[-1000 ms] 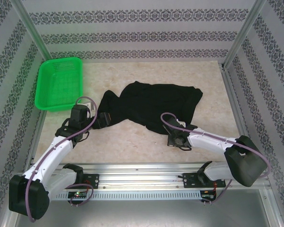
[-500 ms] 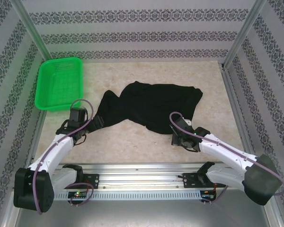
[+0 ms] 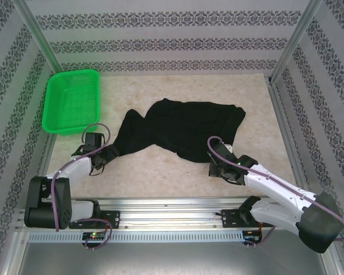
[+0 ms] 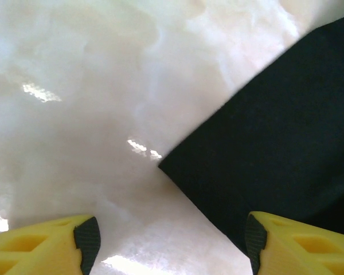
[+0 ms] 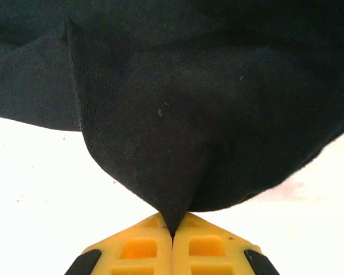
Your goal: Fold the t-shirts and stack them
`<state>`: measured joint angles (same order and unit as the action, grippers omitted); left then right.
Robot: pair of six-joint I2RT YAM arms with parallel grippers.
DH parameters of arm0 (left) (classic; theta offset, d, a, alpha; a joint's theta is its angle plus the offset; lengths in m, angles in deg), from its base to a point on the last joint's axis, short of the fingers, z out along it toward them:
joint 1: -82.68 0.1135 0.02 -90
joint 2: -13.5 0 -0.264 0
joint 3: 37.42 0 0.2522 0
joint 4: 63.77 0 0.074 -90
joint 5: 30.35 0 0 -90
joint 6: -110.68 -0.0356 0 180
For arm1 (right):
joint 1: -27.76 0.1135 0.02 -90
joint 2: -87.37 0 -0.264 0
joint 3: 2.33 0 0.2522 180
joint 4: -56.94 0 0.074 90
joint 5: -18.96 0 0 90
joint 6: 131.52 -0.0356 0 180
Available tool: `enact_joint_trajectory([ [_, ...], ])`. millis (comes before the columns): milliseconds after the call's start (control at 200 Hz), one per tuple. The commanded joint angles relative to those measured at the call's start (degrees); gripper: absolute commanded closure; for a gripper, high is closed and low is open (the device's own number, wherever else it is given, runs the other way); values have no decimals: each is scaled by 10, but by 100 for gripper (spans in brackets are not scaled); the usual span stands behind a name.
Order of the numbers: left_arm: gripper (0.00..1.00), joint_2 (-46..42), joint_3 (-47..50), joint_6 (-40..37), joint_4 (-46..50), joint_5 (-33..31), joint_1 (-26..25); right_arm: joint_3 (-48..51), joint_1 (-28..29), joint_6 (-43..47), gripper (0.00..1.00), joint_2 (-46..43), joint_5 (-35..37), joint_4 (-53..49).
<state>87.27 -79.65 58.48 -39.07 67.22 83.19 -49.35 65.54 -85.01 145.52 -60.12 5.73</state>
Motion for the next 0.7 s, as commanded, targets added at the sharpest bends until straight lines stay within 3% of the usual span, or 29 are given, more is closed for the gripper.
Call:
enact_joint_trajectory([
  [0,33,45,6,13,-111,5,6,-13,11,10,100,-12,6,-27],
  [170,52,92,-2,22,-162,25,5,-20,12,10,100,-25,18,-45],
  [400,92,114,-25,23,-179,52,6,-30,12,14,100,-43,28,-61],
  [694,99,101,-33,19,-190,68,5,-32,13,15,100,-39,24,-57],
])
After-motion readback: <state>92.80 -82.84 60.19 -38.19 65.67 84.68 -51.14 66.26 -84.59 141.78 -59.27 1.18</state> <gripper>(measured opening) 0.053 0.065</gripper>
